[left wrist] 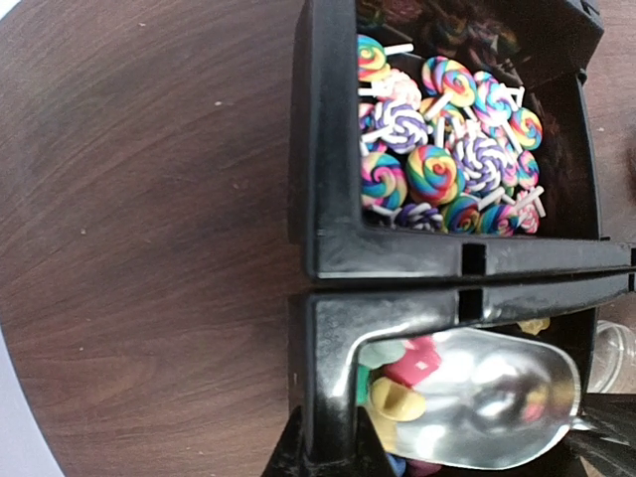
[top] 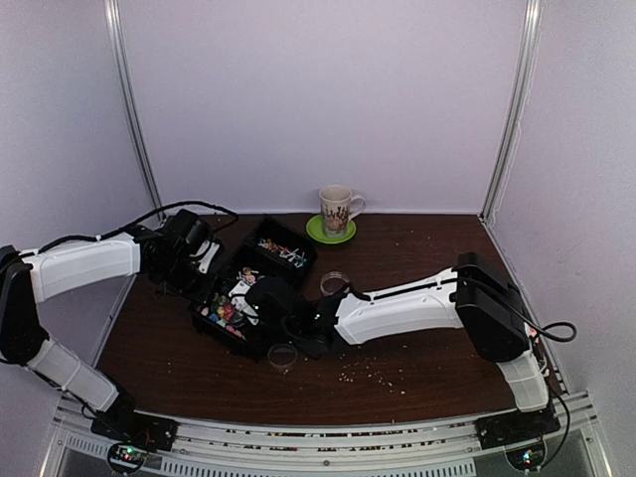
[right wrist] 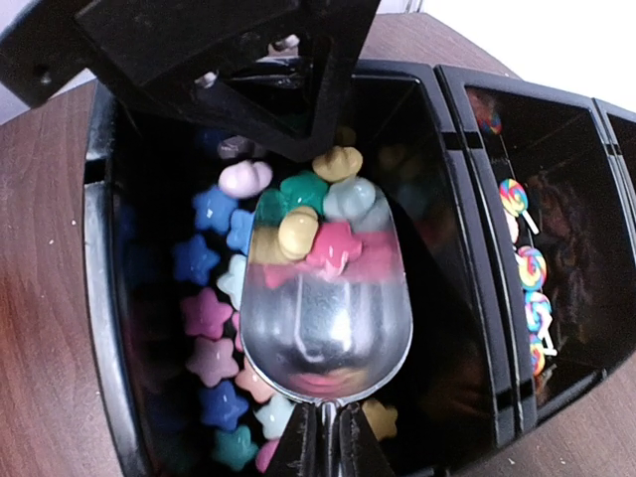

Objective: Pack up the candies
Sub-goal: Scoop the fake candies from the storage box.

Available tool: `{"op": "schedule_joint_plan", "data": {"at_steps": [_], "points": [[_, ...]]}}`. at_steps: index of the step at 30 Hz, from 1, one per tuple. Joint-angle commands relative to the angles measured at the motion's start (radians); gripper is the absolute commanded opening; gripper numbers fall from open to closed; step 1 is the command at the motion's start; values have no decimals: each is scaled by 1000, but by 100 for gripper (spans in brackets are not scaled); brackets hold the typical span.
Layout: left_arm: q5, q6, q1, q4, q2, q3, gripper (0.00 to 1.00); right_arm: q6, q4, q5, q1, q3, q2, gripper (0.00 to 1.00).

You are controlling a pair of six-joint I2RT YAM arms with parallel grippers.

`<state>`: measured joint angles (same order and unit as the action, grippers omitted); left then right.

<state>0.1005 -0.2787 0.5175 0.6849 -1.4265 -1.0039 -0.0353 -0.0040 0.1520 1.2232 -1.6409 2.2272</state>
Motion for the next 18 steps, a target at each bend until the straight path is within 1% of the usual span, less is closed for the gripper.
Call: {"op": "schedule_joint_plan", "data": {"at_steps": [1,5,10,18], "points": [[-103,-16,4,-205,77,-40,0,-22,58,-48,-1,63,1,0],[-90,-21,-6,-200,78,-39,0,-32,120,-71,-2,95,-9,0],[-29,-35,-25,-163,62,-46,0,-35,211,-20,-1,206,-96,0],[0,-39,-37,-142,48,-57,0,-19,226,32,-6,310,-223,0]]}}
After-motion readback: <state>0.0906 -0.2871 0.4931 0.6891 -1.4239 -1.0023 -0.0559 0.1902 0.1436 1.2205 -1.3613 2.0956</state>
